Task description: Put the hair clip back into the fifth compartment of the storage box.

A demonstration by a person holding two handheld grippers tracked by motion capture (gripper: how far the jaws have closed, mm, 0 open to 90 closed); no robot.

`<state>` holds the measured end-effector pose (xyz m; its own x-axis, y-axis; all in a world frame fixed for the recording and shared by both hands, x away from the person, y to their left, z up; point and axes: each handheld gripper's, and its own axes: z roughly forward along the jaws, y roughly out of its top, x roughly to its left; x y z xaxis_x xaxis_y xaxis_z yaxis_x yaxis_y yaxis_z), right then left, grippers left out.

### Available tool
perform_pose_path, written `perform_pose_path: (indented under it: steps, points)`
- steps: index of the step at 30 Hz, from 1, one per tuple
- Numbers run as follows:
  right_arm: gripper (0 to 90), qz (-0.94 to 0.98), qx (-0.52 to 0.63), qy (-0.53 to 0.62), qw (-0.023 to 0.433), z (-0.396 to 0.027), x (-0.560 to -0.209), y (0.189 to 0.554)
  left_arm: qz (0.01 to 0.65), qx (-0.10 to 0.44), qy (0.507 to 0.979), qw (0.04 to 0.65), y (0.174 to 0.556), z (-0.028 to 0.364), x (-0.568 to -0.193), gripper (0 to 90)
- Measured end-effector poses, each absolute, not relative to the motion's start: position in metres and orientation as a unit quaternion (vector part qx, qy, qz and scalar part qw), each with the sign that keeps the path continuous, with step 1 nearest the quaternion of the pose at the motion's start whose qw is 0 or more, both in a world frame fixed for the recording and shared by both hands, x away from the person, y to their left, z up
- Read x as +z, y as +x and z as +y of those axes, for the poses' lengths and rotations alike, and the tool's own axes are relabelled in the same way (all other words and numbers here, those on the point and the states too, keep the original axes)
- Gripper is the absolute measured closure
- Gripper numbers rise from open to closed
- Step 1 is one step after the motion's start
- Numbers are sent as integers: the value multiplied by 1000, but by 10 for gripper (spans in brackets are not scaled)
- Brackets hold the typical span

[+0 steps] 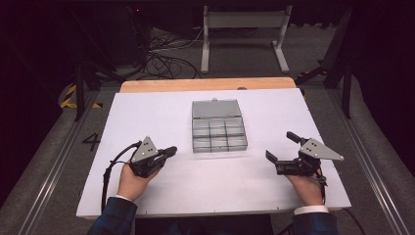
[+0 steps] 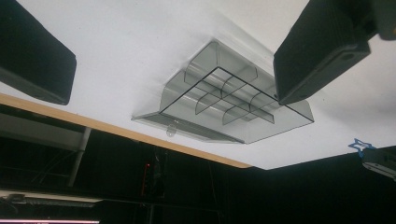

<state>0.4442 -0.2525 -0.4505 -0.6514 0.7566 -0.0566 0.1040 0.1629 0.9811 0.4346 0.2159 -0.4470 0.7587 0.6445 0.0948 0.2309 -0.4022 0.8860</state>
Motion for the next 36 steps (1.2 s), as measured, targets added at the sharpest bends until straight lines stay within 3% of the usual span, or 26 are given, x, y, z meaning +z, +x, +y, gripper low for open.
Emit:
perform_pose_path:
  steps: [36]
  points:
    - [2, 699, 572, 305, 301, -254, -449, 443, 256, 215, 807, 487, 461, 166, -430, 888]
